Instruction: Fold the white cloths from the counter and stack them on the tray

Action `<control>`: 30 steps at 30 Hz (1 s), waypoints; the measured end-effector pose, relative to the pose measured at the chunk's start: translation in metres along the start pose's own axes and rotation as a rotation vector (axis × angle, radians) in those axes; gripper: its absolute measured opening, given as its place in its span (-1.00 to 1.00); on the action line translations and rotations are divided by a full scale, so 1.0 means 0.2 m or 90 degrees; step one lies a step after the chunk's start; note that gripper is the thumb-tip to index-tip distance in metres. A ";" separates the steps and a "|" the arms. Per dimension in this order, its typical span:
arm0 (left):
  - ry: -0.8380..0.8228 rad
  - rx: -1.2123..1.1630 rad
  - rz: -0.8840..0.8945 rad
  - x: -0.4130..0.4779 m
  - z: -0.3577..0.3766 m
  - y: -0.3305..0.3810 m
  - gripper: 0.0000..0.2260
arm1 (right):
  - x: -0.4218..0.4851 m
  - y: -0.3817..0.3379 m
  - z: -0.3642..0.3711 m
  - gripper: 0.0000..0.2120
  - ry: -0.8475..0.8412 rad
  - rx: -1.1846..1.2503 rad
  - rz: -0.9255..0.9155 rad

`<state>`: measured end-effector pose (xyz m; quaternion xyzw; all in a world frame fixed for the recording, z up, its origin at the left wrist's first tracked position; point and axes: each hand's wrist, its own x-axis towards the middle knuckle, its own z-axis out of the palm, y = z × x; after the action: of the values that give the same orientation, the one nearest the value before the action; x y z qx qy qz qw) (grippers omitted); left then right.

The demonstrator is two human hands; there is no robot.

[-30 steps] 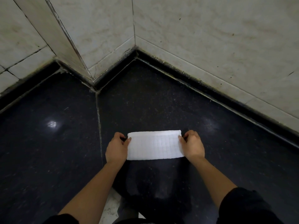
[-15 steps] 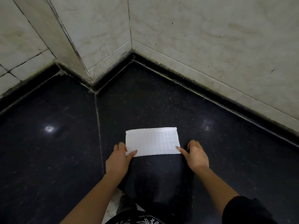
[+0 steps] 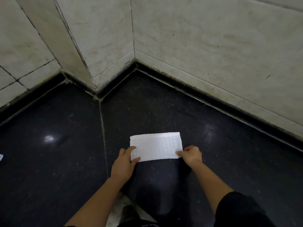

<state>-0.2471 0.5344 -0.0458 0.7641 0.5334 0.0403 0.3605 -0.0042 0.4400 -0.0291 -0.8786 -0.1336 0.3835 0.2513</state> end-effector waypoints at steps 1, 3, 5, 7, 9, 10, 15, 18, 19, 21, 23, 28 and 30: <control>-0.002 -0.005 -0.002 0.00 0.00 0.00 -0.58 | 0.00 -0.01 0.00 -0.74 -0.004 0.021 0.010; -0.002 -0.031 -0.011 0.01 0.00 -0.01 -0.54 | -0.02 -0.02 0.00 -0.82 0.001 0.051 0.014; 0.001 -0.055 -0.016 0.01 0.00 -0.02 -0.52 | -0.04 -0.04 0.00 -0.86 0.020 0.088 0.002; 0.003 -0.066 -0.015 0.01 0.00 -0.02 -0.51 | -0.06 -0.07 0.01 -0.88 0.028 0.135 -0.018; 0.006 -0.075 -0.013 0.02 0.00 -0.03 -0.50 | -0.10 -0.12 0.01 -0.86 -0.013 0.196 -0.026; 0.008 -0.081 -0.013 0.02 0.00 -0.03 -0.49 | -0.11 -0.14 0.02 -0.85 -0.046 0.231 -0.017; -0.009 -0.117 -0.011 0.05 -0.03 -0.05 -0.53 | -0.16 -0.25 0.12 -0.83 -0.140 0.309 0.003; -0.030 -0.141 -0.014 0.09 -0.05 -0.07 -0.65 | -0.20 -0.29 0.21 -0.90 -0.170 0.267 -0.040; -0.039 -0.157 -0.020 0.10 -0.06 -0.08 -0.68 | -0.21 -0.30 0.25 -0.90 -0.179 0.244 -0.052; -0.056 -0.188 -0.027 0.11 -0.07 -0.10 -0.71 | -0.22 -0.33 0.31 -0.82 -0.185 0.186 -0.072; -0.067 -0.197 -0.022 0.11 -0.08 -0.11 -0.70 | -0.23 -0.37 0.37 -0.79 -0.186 0.135 -0.098; -0.065 -0.245 -0.031 0.10 -0.09 -0.10 -0.69 | -0.24 -0.40 0.48 -0.88 -0.205 0.022 -0.155; -0.061 -0.260 -0.041 0.09 -0.10 -0.10 -0.70 | -0.24 -0.40 0.51 -0.86 -0.215 -0.002 -0.147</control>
<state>-0.2640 0.5628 -0.0496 0.6589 0.5201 0.0996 0.5342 -0.1159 0.5201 -0.0157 -0.7809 -0.2744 0.4938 0.2666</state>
